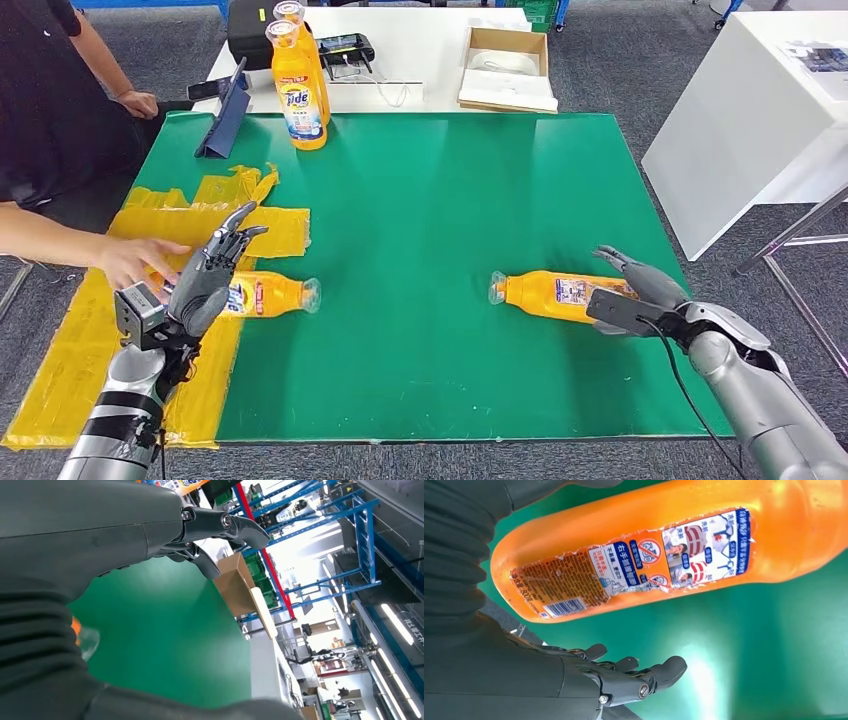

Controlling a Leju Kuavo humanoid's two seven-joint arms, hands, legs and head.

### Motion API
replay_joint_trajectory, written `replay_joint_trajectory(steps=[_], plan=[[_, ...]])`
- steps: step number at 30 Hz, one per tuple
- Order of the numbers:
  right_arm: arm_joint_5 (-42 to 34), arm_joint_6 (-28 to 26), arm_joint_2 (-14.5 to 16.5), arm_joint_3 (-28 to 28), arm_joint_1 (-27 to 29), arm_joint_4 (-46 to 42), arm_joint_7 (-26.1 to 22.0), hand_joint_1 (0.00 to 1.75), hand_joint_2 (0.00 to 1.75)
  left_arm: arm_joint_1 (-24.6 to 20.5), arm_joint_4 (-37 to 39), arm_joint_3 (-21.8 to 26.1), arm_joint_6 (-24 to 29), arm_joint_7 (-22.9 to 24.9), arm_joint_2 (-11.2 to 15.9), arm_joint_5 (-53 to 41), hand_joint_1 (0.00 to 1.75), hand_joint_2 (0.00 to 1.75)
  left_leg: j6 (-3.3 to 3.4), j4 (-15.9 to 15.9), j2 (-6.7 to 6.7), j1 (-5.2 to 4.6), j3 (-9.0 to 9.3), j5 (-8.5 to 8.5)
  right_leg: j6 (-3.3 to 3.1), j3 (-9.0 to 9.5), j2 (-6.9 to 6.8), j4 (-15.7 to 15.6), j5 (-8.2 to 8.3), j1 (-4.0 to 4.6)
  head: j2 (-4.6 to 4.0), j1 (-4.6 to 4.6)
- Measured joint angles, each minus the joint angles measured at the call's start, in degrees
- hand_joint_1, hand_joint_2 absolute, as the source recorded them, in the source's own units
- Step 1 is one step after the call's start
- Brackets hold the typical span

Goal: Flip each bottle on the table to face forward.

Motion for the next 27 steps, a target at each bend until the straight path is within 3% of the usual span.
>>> replay_joint_trajectory(steps=[12, 16, 19, 23, 27], plan=[[7.24, -0.36, 3.65, 3.67, -3.88, 8.33, 2.35, 0.0, 1.75, -0.54, 0.0, -0.15, -0.26, 0.01, -0.57, 0.45, 0.0, 0.0, 0.0, 0.0, 0.01, 0.01, 0.0, 0.01, 0.0, 0.0, 0.0, 0.01, 0.0, 0.01, 0.0, -0.01], [12.48, 2.19, 5.12, 7.43, -6.96, 13.69, 4.94, 0.8, 1.75, -0.86, 0.01, -0.17, -0.56, 0.01, -0.9, 0.57, 0.0, 0.0, 0.0, 0.0, 0.02, 0.01, 0.02, 0.01, 0.0, 0.0, 0.01, 0.01, 0.0, 0.0, 0.0, -0.01], [13.91, 3.58, 6.2, 10.13, -8.99, 17.35, 5.29, 0.8, 1.75, -1.24, 0.04, -0.24, -1.08, 0.02, -1.25, 0.66, 0.0, 0.0, 0.0, 0.01, 0.02, 0.01, 0.05, 0.01, 0.0, 0.02, -0.01, 0.0, 0.0, 0.0, 0.0, 0.0], [14.17, 3.84, 6.96, 12.07, -10.56, 20.17, 5.31, 1.72, 1.75, -1.66, 0.08, -0.28, -1.2, 0.02, -1.49, 0.68, 0.0, 0.0, 0.0, 0.01, 0.02, 0.01, 0.09, 0.01, 0.0, 0.05, 0.0, 0.0, 0.0, 0.0, 0.0, -0.01], [13.97, 5.46, 7.17, 13.01, -11.63, 21.81, 4.87, 1.75, 1.75, -2.06, 0.28, -0.29, -1.3, 0.02, -1.64, 0.79, 0.0, 0.0, 0.0, 0.01, 0.03, 0.01, 0.16, 0.01, 0.0, 0.09, 0.0, -0.01, 0.0, 0.0, 0.0, 0.01]])
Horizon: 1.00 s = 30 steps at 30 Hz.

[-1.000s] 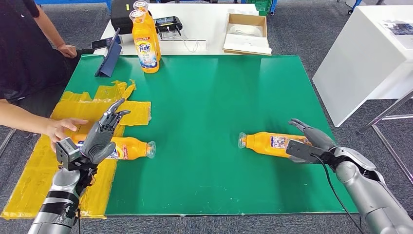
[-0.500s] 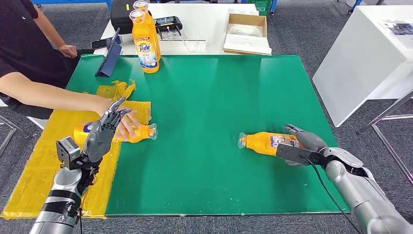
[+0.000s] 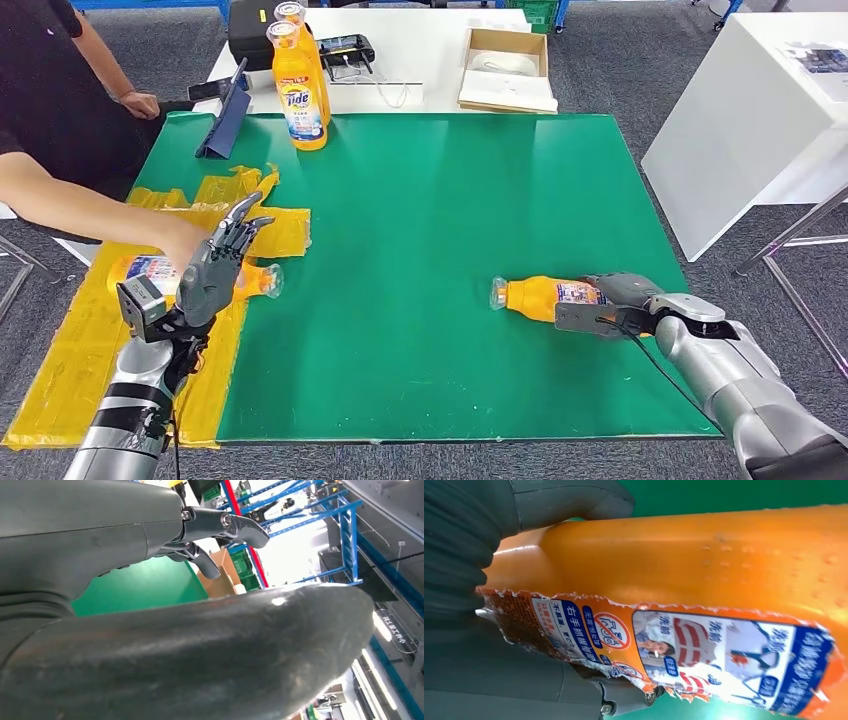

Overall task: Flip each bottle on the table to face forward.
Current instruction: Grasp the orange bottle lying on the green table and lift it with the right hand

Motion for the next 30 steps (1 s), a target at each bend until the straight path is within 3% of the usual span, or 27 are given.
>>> replay_joint_trajectory(steps=[7, 12, 14, 16, 19, 21, 25, 30], plan=[[-3.5, 0.93, -0.05, 0.45, -0.67, 1.4, -0.72, 1.75, 1.75, -1.68, 1.32, -0.06, -0.05, 0.0, -0.23, 0.33, 0.0, 0.0, 0.0, 0.0, 0.0, 0.0, 0.11, 0.0, 0.0, 0.12, 0.0, 0.0, 0.0, 0.0, 0.0, -0.01], [-13.97, -6.84, 1.24, -3.83, 1.75, 1.21, -3.76, 1.75, 1.75, -1.8, 2.62, -0.08, -0.3, 0.0, -0.53, 0.38, 0.0, 0.0, 0.0, -0.01, 0.05, 0.03, 0.13, -0.01, 0.0, 0.17, 0.03, 0.0, 0.0, 0.02, 0.0, 0.01], [-18.08, -8.62, 2.15, -6.55, 3.22, 0.28, -6.16, 1.75, 1.75, -1.77, 3.0, -0.08, -1.01, 0.0, -0.77, 0.72, 0.0, 0.87, 0.0, -0.01, 0.17, 0.03, 0.13, -0.01, -0.01, 0.15, 0.09, 0.0, 0.01, 0.02, 0.0, 0.01], [-24.97, -6.54, 3.3, -9.96, 4.96, -1.68, -9.36, 1.75, 1.75, -2.12, 3.74, -0.15, -2.42, 0.0, -1.23, 1.49, 0.0, 1.75, 0.0, -0.01, 0.23, 0.02, 0.12, -0.01, -0.01, 0.08, 0.11, 0.0, 0.02, 0.02, 0.0, 0.0], [-35.63, 2.2, 4.68, -15.92, 6.84, -4.93, -11.66, 1.75, 1.75, -4.13, 6.37, -0.9, -3.83, 0.07, -2.28, 2.47, 0.0, 1.75, 0.0, 0.0, 0.05, 0.01, -0.01, 0.1, -0.01, -0.02, 0.0, 0.02, 0.02, 0.02, 0.0, -0.03], [-38.04, 4.43, 5.15, -18.88, 7.33, -6.39, -11.82, 1.75, 1.75, -5.39, 7.95, -1.47, -4.0, 0.12, -2.87, 2.77, 0.0, 1.75, 0.0, 0.0, -0.12, 0.01, -0.11, 0.19, -0.01, -0.05, -0.13, 0.06, 0.02, 0.01, 0.0, -0.01], [-40.38, 3.43, 6.57, -22.9, 7.35, -7.59, -13.12, 1.75, 1.75, -6.63, 9.83, -2.49, -4.33, 0.88, -3.88, 4.01, 0.0, 1.75, 0.0, 0.0, -0.11, -0.01, -0.21, 0.21, 0.0, -0.1, -0.12, 0.11, 0.03, 0.0, 0.0, -0.01], [-40.15, -0.37, 12.53, -25.81, 5.71, -8.57, -13.38, 1.75, 1.75, -8.86, 11.57, -5.25, -3.36, 6.02, -6.94, 6.58, 0.0, 1.75, 0.0, 0.01, -0.07, -0.03, -0.25, 0.21, 0.0, -0.19, -0.08, 0.12, 0.04, -0.01, 0.0, 0.0]])
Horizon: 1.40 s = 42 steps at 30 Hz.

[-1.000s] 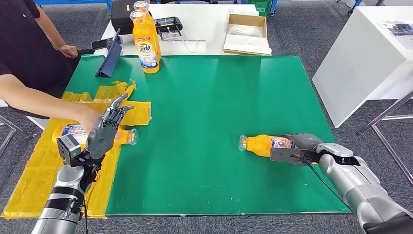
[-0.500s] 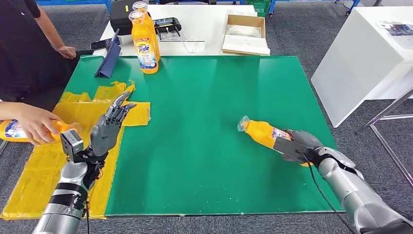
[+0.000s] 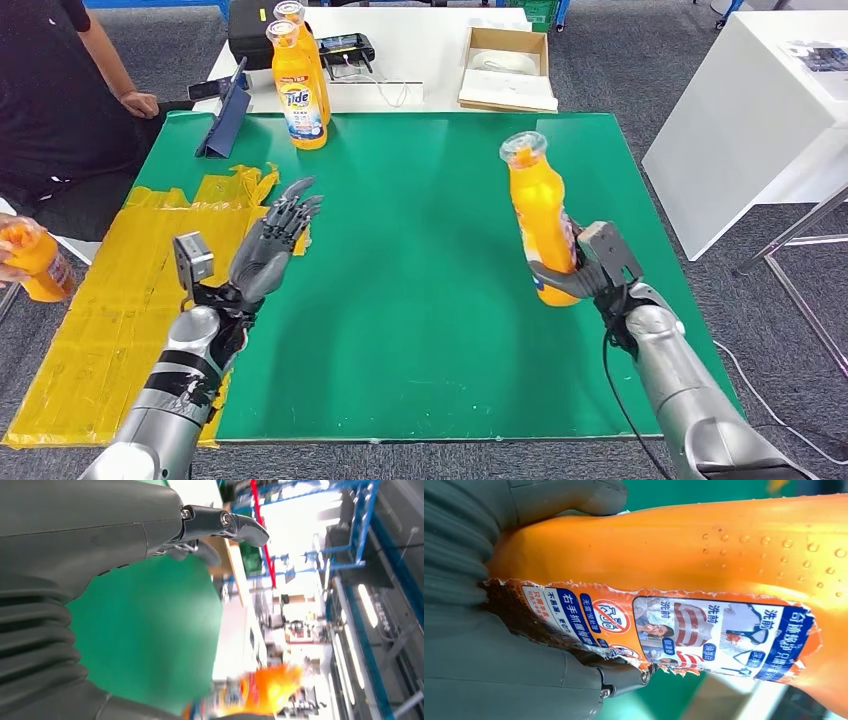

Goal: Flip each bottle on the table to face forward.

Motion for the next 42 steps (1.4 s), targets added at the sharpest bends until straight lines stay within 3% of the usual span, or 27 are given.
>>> replay_joint_trajectory(steps=[7, 15, 19, 30, 34, 42], plan=[[6.78, -3.88, 10.19, 3.04, 0.05, -4.62, 2.08, 1.75, 1.75, -0.17, 0.22, -4.29, 1.48, 5.54, -3.13, 7.43, 0.0, 1.75, -0.01, -0.01, 0.04, 0.03, -0.05, 0.0, -0.02, -0.15, 0.01, 0.1, -0.02, 0.06, 0.0, -0.02], [11.69, -4.84, 16.47, 10.52, 1.81, -6.38, 3.19, 1.75, 1.75, 0.91, -0.14, -6.28, 1.39, 7.19, -3.27, 11.05, 0.0, 1.75, -0.02, -0.02, 0.1, 0.06, -0.13, 0.0, -0.03, -0.25, 0.06, 0.12, -0.03, 0.03, 0.0, 0.01], [12.36, -5.42, 18.53, 14.51, 2.72, -6.37, 3.66, 1.75, 1.75, 1.4, -0.77, -6.99, 1.52, 7.59, -3.28, 11.77, 0.0, 1.75, -0.02, -0.01, 0.0, 0.05, -0.16, 0.01, -0.03, -0.26, -0.01, 0.12, -0.03, 0.02, 0.0, 0.01], [13.37, -6.73, 20.5, 19.07, 3.31, -4.48, 4.13, 1.75, 1.75, 1.73, -1.01, -7.93, 1.15, 8.48, -3.42, 13.27, 0.04, 1.75, -0.02, -0.02, 0.01, 0.04, -0.17, 0.0, -0.03, -0.27, 0.01, 0.11, -0.03, 0.02, 0.0, 0.01], [13.62, -7.68, 21.53, 20.39, 3.38, -2.65, 4.15, 1.75, 1.75, 2.15, -1.01, -8.45, 1.51, 8.72, -3.54, 13.83, 1.75, 1.75, -0.03, -0.02, 0.03, 0.04, -0.17, 0.0, -0.03, -0.29, 0.03, 0.12, -0.03, 0.02, 0.0, 0.0], [13.53, -8.37, 22.16, 21.53, 3.37, -0.25, 4.15, 1.75, 1.75, 3.26, -1.01, -8.52, 1.38, 8.54, -3.5, 14.48, 1.75, 1.75, -0.02, -0.02, 0.03, 0.04, -0.17, 0.01, -0.03, -0.28, 0.03, 0.11, -0.03, 0.01, 0.0, 0.02]])
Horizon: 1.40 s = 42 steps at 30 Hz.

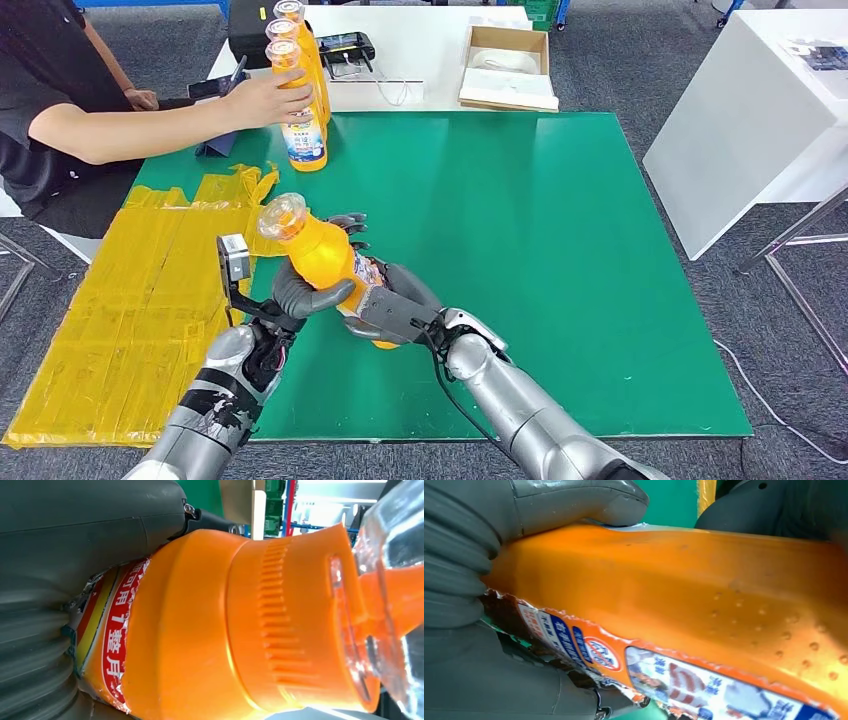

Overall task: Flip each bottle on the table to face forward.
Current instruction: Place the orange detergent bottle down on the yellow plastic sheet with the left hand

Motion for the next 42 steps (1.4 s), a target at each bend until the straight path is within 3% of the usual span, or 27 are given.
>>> replay_joint_trajectory(steps=[8, 12, 13, 19, 23, 25, 29, 38, 42], plan=[[-0.08, -0.02, 0.07, 0.66, -0.09, 1.03, -0.1, 1.75, 1.75, 0.34, -0.22, -0.1, 0.06, -0.81, 0.0, -1.52, 1.75, 1.75, 0.0, 0.0, 0.0, 0.0, 0.0, 0.0, 0.0, -0.01, 0.0, 0.0, 0.0, 0.0, 0.0, -0.01], [0.63, -1.7, 0.08, 1.02, -0.04, 1.25, -0.4, 0.05, 1.75, 0.6, -0.98, -0.36, 0.95, -1.9, 0.13, -4.32, 1.75, 1.75, 0.0, 0.0, 0.0, 0.0, 0.0, 0.0, 0.0, -0.01, 0.01, 0.0, 0.0, 0.01, 0.0, -0.01], [1.08, -2.79, 0.1, 1.1, 0.07, 1.15, -0.33, 0.0, 1.75, 0.74, -1.43, -0.45, 1.69, -2.35, 0.18, -5.68, 1.75, 1.75, 0.0, 0.0, 0.0, 0.0, 0.0, 0.0, 0.0, -0.01, 0.0, 0.0, 0.0, 0.0, 0.0, -0.01], [2.62, -6.36, -1.38, 0.49, 2.0, -4.03, 1.58, 0.0, 1.75, 2.5, -6.57, -0.95, 10.29, -5.09, 0.31, -18.25, 1.75, 1.75, 0.0, 0.0, 0.0, -0.01, -0.02, 0.0, 0.0, -0.01, -0.01, -0.01, 0.0, -0.01, 0.0, -0.01], [3.41, -6.34, -5.28, -2.09, 4.65, -11.92, 1.82, 0.0, 1.75, 3.02, -9.94, -0.98, 26.89, -5.49, 1.61, -40.27, 1.75, 1.75, 0.0, 0.0, -0.03, -0.03, -0.02, 0.0, 0.0, 0.01, -0.03, -0.02, 0.0, -0.02, 0.0, 0.01], [3.73, -5.83, -7.55, -3.86, 6.29, -16.16, 1.86, 0.0, 1.75, 3.09, -10.94, -0.91, 31.82, -4.98, 2.69, -48.4, 1.75, 1.75, 0.0, 0.0, -0.04, -0.04, -0.02, 0.0, 0.0, 0.02, -0.03, -0.02, 0.0, -0.03, 0.0, 0.01], [4.19, -5.14, -10.0, -5.98, 8.42, -21.41, 1.86, 0.0, 1.75, 3.26, -11.84, -0.84, 33.76, -4.74, 3.74, -51.78, 1.75, 1.75, 0.0, 0.0, -0.02, -0.04, -0.02, 0.0, 0.01, 0.0, -0.01, -0.02, 0.0, -0.02, 0.0, -0.02], [4.31, -5.11, -11.39, -7.25, 9.75, -25.31, 1.85, 0.0, 1.75, 3.52, -12.24, -0.84, 34.33, -4.59, 4.19, -52.87, 1.75, 1.75, 0.0, 0.0, -0.02, -0.03, -0.02, 0.0, 0.0, -0.01, -0.01, -0.01, 0.0, -0.01, 0.0, -0.01], [4.26, -5.25, -11.82, -7.47, 10.04, -26.02, 1.55, 0.0, 1.75, 3.67, -12.26, -0.92, 38.86, -1.76, 4.6, -59.82, 1.75, 1.75, 0.0, 0.0, -0.02, -0.03, -0.01, 0.0, 0.0, 0.0, -0.01, -0.02, 0.0, -0.02, 0.0, -0.01]])
